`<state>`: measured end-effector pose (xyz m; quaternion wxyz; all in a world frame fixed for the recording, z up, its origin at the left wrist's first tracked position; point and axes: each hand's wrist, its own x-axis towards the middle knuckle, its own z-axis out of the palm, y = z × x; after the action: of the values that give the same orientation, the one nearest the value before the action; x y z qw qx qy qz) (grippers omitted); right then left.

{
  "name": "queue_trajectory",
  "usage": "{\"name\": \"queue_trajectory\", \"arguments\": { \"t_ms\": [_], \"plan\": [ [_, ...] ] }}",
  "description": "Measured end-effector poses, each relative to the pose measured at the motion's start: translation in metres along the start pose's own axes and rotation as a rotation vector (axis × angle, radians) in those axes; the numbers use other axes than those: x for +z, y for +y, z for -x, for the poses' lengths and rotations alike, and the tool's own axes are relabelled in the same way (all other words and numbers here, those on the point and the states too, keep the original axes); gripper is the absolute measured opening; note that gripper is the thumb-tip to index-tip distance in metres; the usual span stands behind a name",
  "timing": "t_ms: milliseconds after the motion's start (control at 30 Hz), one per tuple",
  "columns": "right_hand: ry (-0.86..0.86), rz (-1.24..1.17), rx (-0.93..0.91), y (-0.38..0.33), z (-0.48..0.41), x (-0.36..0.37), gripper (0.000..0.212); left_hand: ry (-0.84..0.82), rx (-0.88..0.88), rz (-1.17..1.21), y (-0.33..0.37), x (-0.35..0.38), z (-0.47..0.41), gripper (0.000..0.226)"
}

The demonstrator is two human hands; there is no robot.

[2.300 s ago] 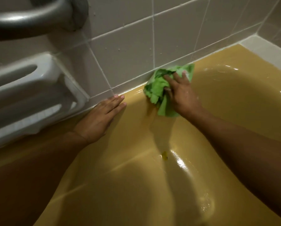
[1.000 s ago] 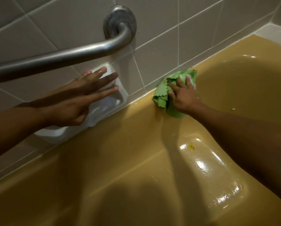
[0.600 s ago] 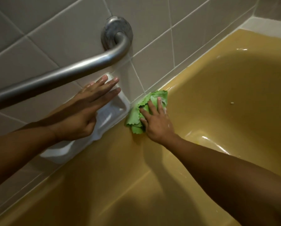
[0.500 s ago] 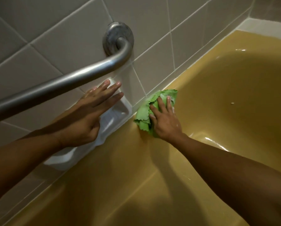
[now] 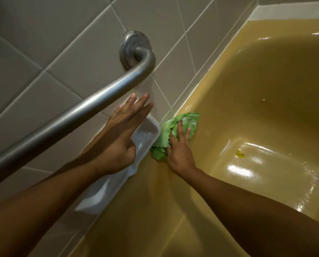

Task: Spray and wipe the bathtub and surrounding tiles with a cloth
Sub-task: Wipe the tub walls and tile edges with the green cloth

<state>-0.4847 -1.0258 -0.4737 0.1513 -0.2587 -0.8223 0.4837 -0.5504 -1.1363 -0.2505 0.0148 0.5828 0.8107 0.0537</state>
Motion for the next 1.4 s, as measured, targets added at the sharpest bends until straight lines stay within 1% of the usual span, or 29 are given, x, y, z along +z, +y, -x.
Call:
{"name": "queue_trajectory", "arguments": {
  "t_ms": [67, 167, 267, 367, 467, 500, 567, 633, 700, 800, 867, 967, 1067, 1167, 1300, 1333, 1400],
  "plan": [
    [-0.044, 0.006, 0.009, 0.001, 0.003, -0.002, 0.045, 0.005, -0.009, 0.002, 0.000, 0.001, -0.001, 0.091],
    [-0.046, 0.012, 0.069, 0.004, -0.015, -0.018, 0.050, -0.003, 0.003, -0.010, -0.001, 0.002, -0.001, 0.089],
    [-0.019, 0.060, 0.126, 0.006, -0.032, -0.032, 0.049, 0.002, 0.017, -0.018, -0.003, 0.003, -0.003, 0.086],
    [-0.016, 0.105, 0.121, 0.004, -0.034, -0.034, 0.044, 0.024, 0.011, -0.001, -0.002, 0.003, -0.003, 0.081],
    [-0.051, 0.065, 0.127, 0.002, -0.033, -0.034, 0.040, 0.036, 0.004, 0.028, 0.001, 0.002, -0.001, 0.081],
    [-0.074, 0.028, 0.134, 0.001, -0.033, -0.035, 0.043, 0.028, -0.005, 0.029, 0.002, 0.000, 0.004, 0.082],
    [-0.108, -0.041, 0.150, -0.001, -0.034, -0.038, 0.058, -0.002, -0.031, 0.021, 0.003, -0.004, 0.020, 0.086],
    [-0.119, -0.052, 0.160, -0.002, -0.036, -0.040, 0.068, -0.029, -0.050, 0.015, 0.003, -0.009, 0.042, 0.091],
    [-0.087, -0.049, 0.159, -0.004, -0.036, -0.040, 0.072, -0.049, -0.054, 0.010, 0.002, -0.012, 0.060, 0.094],
    [0.061, -0.144, 0.186, -0.013, -0.039, -0.038, 0.078, -0.048, -0.079, -0.010, 0.000, -0.012, 0.068, 0.094],
    [0.128, -0.157, 0.209, -0.018, -0.042, -0.035, 0.072, -0.051, -0.089, -0.012, 0.001, -0.011, 0.067, 0.094],
    [0.089, -0.065, 0.190, -0.017, -0.042, -0.026, 0.058, -0.063, -0.100, -0.013, 0.002, -0.012, 0.066, 0.093],
    [0.084, -0.071, 0.175, -0.010, -0.036, -0.018, 0.057, -0.072, -0.105, -0.020, 0.002, -0.012, 0.065, 0.092],
    [0.115, -0.156, 0.183, -0.003, -0.021, -0.014, 0.066, -0.071, -0.093, -0.017, 0.001, -0.012, 0.065, 0.090],
    [0.065, -0.323, 0.329, -0.008, -0.011, -0.011, 0.092, -0.053, -0.093, -0.006, -0.001, -0.010, 0.065, 0.090],
    [0.074, -0.344, 0.360, -0.011, -0.014, -0.012, 0.094, -0.046, -0.086, -0.005, -0.001, -0.010, 0.065, 0.090],
    [0.111, -0.364, 0.411, -0.016, -0.022, -0.013, 0.088, -0.040, -0.062, -0.010, -0.002, -0.009, 0.063, 0.089]
  ]
}}
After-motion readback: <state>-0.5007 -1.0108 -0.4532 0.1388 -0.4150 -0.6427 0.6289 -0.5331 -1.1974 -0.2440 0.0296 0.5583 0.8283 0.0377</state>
